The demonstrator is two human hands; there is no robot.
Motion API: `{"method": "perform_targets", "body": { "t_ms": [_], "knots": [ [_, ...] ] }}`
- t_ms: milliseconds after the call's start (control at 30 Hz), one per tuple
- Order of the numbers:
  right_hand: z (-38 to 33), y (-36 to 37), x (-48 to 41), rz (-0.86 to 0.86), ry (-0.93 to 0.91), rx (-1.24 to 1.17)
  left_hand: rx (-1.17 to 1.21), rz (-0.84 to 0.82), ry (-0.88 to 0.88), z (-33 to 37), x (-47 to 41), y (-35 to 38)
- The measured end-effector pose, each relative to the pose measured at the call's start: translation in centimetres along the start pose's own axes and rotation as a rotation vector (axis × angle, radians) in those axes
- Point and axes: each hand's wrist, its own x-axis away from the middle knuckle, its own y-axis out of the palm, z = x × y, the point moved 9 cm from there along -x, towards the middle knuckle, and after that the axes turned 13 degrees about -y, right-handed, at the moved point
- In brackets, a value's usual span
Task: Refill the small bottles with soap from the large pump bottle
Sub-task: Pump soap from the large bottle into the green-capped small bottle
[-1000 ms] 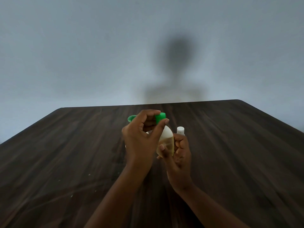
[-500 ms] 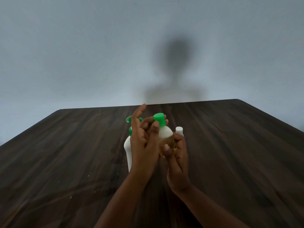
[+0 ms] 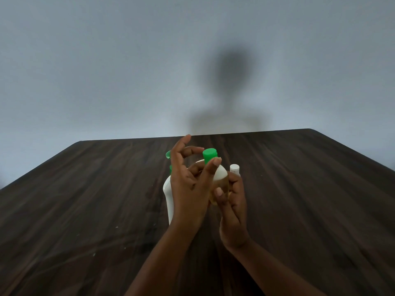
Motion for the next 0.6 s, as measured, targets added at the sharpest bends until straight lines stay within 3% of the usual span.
{"method": "perform_targets", "body": {
  "t_ms": [433, 600],
  "knots": [
    [0.1, -0.2, 0.4, 0.0, 0.039, -0.097, 0.011, 0.035, -0.026, -0.1, 0.8, 0.1],
    [-0.1, 0.0, 0.3, -0.036, 0.033, 0.037, 0.006, 0.046, -0.026, 0.0, 1.4, 0.3]
  ]
}}
